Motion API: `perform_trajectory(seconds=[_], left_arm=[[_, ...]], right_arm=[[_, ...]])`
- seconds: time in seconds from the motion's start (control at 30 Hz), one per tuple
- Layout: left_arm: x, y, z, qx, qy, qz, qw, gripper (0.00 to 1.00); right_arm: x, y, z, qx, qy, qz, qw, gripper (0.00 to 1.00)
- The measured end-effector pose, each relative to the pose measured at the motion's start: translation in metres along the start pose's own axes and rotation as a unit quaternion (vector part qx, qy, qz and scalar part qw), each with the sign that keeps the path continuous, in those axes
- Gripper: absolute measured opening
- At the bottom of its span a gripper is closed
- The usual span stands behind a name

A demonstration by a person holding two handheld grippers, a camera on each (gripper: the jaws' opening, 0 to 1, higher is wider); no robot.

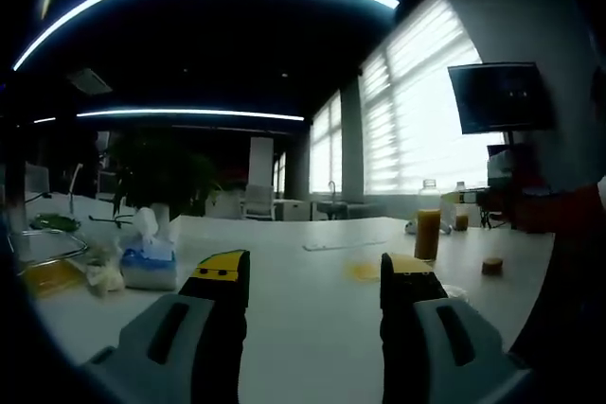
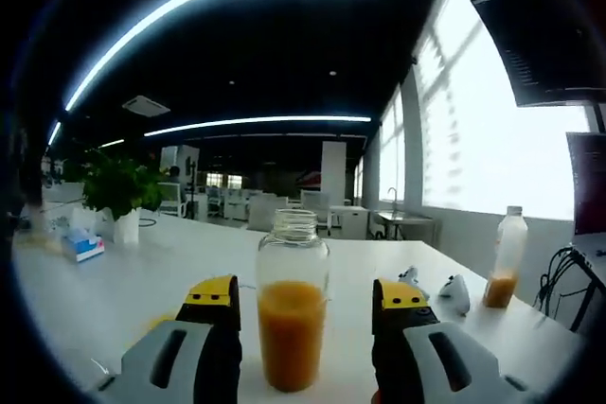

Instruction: Open the Petri dish lid, place the lid on the table, pour the liquid culture medium into the Petri dish, pick up the Petri dish lid from the table, and close the Petri dish

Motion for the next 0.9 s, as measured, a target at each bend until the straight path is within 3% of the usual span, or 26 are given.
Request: perform_trajectory(seconds=[0.43,0.73,0.9], left_arm=[[0.006,-0.002,0.001,0.005,-0.006,-0.003,1.0000,0.47],[0.013,0.009,0.005,0.046,-0.018,-0.008,0.9987,0.47],[0.013,0.016,0.010,0.074,-0.025,-0.005,0.9969,0.47]], right_arm=[[0.009,-0.017,0.068,0.001,-0.020,-0.005,0.9998,0.48],[0.007,-0.025,0.112,-0.005,-0.040,0.036,0.9985,0.47],[0.001,-0.032,0.135,-0.018,-0.050,0.016,0.9985,0.46]])
Point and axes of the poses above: the point that each gripper's makers call its tool centre point, and the gripper's own axes: z roughly backward along the fingers, y roughly to its left, x roughly out of its top, the point moved 8 cm from there along z, roughly backward along the fingers, and after that the axes turned 4 degrees about y, right-handed, at the moved point
